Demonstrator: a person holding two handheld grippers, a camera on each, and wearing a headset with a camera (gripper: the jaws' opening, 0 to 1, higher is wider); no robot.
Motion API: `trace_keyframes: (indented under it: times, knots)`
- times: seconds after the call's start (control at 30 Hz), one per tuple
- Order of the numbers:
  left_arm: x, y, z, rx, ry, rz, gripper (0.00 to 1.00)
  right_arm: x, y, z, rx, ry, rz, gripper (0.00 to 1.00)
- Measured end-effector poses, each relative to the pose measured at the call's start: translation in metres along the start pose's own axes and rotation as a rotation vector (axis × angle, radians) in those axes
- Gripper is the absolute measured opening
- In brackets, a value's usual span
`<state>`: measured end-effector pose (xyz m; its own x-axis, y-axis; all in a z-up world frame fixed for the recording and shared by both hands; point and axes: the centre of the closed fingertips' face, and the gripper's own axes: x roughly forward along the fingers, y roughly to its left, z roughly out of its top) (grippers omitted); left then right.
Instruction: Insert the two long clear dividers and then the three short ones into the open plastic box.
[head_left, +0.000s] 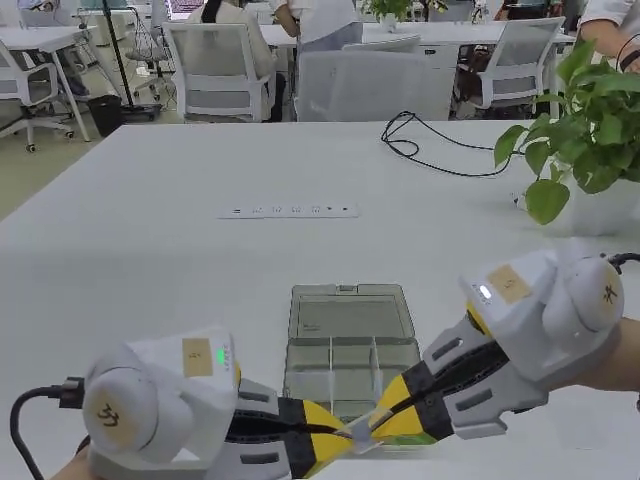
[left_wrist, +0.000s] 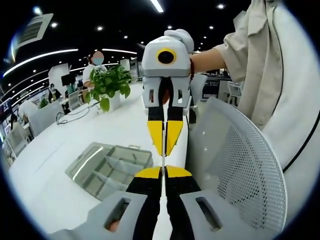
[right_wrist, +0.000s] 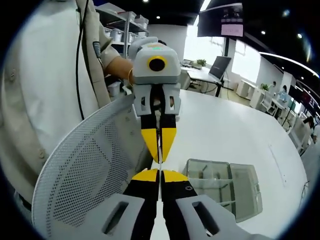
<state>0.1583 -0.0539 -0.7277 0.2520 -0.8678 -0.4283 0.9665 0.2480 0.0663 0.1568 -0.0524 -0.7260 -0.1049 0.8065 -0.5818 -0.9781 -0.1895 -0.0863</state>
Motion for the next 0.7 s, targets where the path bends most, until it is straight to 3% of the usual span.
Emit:
trace_keyframes:
  times: [0.27, 0.57, 0.7]
  knots:
    - [-0.003, 0.009, 0.004, -0.064, -0.042, 0.06, 0.02, -0.003, -0.007, 0.001, 0.025, -0.001, -0.038, 0.02]
    - [-0.007, 0.019, -0.003, -0.122, -0.056, 0.127, 0.2, -0.009, -0.022, -0.005, 0.081, 0.015, -0.105, 0.02]
    - [-0.009, 0.022, -0.003, -0.153, -0.073, 0.15, 0.27, -0.012, -0.033, -0.011, 0.093, 0.044, -0.16, 0.02]
